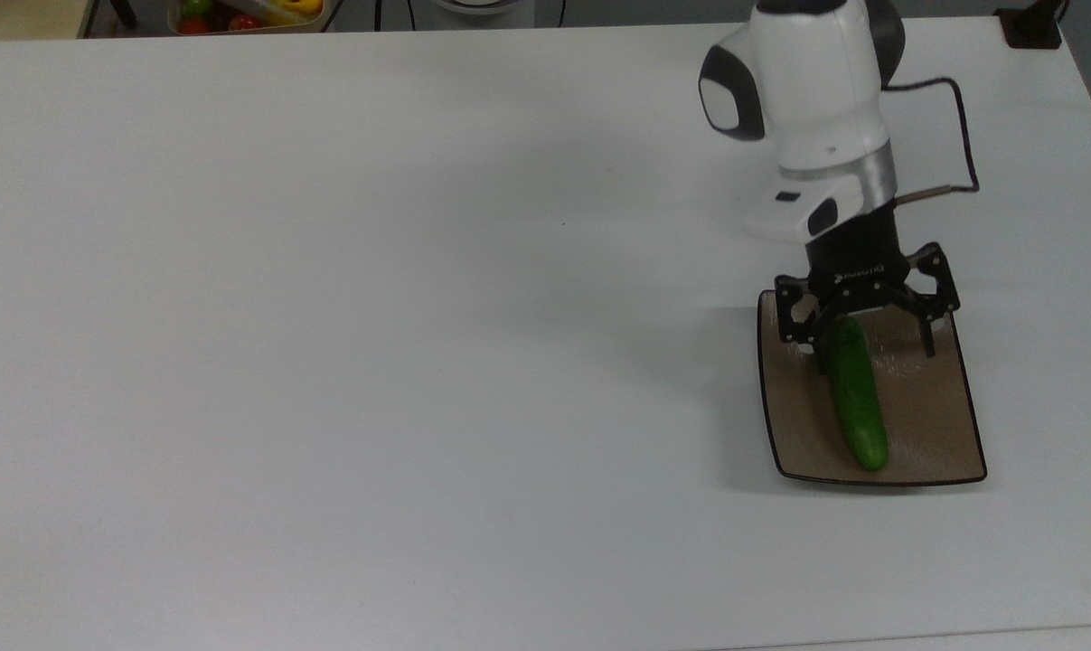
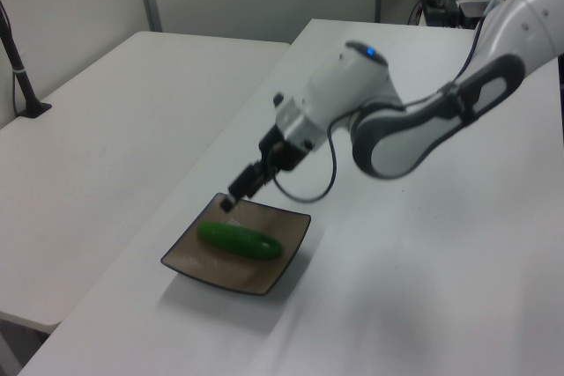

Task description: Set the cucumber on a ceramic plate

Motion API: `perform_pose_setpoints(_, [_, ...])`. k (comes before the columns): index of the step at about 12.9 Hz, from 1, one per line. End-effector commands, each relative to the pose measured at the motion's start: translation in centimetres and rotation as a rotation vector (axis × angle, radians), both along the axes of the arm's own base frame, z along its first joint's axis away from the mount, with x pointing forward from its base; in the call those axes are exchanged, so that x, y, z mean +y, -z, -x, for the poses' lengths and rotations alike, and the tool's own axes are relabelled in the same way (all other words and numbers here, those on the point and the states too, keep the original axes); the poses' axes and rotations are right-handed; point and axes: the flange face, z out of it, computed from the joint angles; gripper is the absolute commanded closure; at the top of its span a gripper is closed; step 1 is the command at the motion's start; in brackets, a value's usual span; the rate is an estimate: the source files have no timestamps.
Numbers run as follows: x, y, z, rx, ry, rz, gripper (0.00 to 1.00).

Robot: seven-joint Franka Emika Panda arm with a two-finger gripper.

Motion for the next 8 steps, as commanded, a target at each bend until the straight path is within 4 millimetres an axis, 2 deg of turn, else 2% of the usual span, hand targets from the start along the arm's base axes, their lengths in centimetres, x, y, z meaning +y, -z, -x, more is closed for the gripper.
perform_pose_setpoints(1, [-6.9,-8.8,2.1,0.075,0.058,0.052,0.00])
perform_pose_setpoints(3, [-10.4,-13.0,3.3,0.189,0.084,0.111,0.00])
perform_pose_setpoints(4, [-13.1,-15.1,4.0,0.258,0.109,0.141,0.00])
perform_pose_setpoints(6, [-17.4,-20.0,7.0,0.375,0.140,0.193,0.00])
perform_pose_setpoints(8, [-22.0,-22.9,10.9,0.526,0.177,0.261,0.00])
